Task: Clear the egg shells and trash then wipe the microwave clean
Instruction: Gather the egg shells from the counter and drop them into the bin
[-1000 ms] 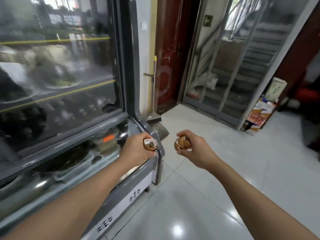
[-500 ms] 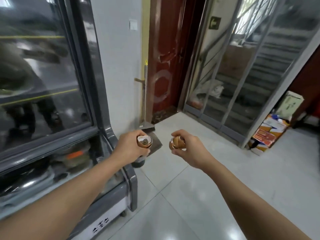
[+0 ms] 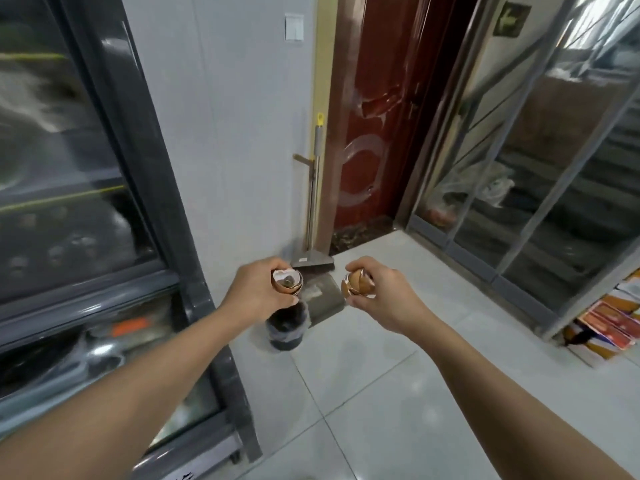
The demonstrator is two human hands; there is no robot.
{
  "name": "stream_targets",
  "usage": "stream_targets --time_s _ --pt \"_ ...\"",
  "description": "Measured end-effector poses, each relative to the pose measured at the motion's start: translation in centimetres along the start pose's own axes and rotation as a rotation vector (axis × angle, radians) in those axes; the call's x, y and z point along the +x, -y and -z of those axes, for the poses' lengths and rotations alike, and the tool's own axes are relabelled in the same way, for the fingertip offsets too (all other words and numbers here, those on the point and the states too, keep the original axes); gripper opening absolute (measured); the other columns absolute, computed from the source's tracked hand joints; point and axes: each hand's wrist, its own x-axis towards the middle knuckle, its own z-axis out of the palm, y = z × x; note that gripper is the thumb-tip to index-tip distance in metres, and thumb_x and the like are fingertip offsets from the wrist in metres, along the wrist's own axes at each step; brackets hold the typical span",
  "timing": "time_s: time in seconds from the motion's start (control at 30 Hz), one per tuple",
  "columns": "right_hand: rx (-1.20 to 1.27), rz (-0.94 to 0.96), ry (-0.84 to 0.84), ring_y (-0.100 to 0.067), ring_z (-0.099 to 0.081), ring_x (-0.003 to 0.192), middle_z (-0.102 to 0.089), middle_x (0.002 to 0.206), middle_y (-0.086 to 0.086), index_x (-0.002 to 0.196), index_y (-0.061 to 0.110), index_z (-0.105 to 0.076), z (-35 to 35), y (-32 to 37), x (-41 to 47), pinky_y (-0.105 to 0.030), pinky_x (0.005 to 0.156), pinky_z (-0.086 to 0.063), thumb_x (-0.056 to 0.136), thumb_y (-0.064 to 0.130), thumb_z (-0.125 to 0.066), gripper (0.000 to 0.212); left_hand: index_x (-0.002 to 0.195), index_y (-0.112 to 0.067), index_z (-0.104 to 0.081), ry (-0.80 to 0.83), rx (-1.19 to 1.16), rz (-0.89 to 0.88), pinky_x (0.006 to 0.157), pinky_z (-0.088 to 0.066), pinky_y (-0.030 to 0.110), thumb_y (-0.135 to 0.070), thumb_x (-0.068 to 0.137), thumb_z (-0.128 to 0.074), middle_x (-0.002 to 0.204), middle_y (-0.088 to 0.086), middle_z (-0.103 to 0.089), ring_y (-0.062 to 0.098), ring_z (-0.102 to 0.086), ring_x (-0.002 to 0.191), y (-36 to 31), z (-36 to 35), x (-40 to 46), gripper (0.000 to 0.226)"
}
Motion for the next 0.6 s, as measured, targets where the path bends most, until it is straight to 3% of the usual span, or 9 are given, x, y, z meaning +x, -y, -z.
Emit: stream_targets --time_s 0.17,0.37,0.6 --pt "-0.022 0.003 0.042 -0.01 -0.051 0.09 -0.053 0.105 0.007 0.118 0.029 -0.052 1.2 -2.5 9.0 -0.003 0.062 -0.036 0.079 0.019 -0.072 0.045 0.091 -0.024 -0.065 -0.033 0.004 0.021 0.07 -0.043 0.02 -0.014 0.061 -0.082 0.089 -0.005 -0.068 0.014 -0.061 0.082 0.1 -0.8 8.5 0.036" --pt "0.015 0.04 0.095 -0.007 -0.055 0.083 -0.055 0.098 0.008 0.117 0.026 -0.054 2.5 -4.6 17.6 -0.004 0.056 -0.038 0.079 0.016 -0.073 0.043 0.089 -0.022 -0.065 -0.06 -0.006 0.06 0.07 -0.043 0.022 -0.012 0.06 -0.083 0.088 -0.003 -0.068 0.016 -0.062 0.083 0.1 -1.6 16.4 0.037" --pt "0.042 0.14 0.227 -0.012 -0.059 0.091 -0.06 0.102 0.004 0.115 0.024 -0.055 2.4 -7.3 28.8 -0.017 0.074 -0.041 0.077 0.015 -0.075 0.044 0.084 -0.026 -0.062 -0.156 -0.06 0.156 0.069 -0.047 0.025 -0.011 0.059 -0.083 0.084 -0.003 -0.068 0.016 -0.063 0.079 0.6 -3.1 24.3 0.035"
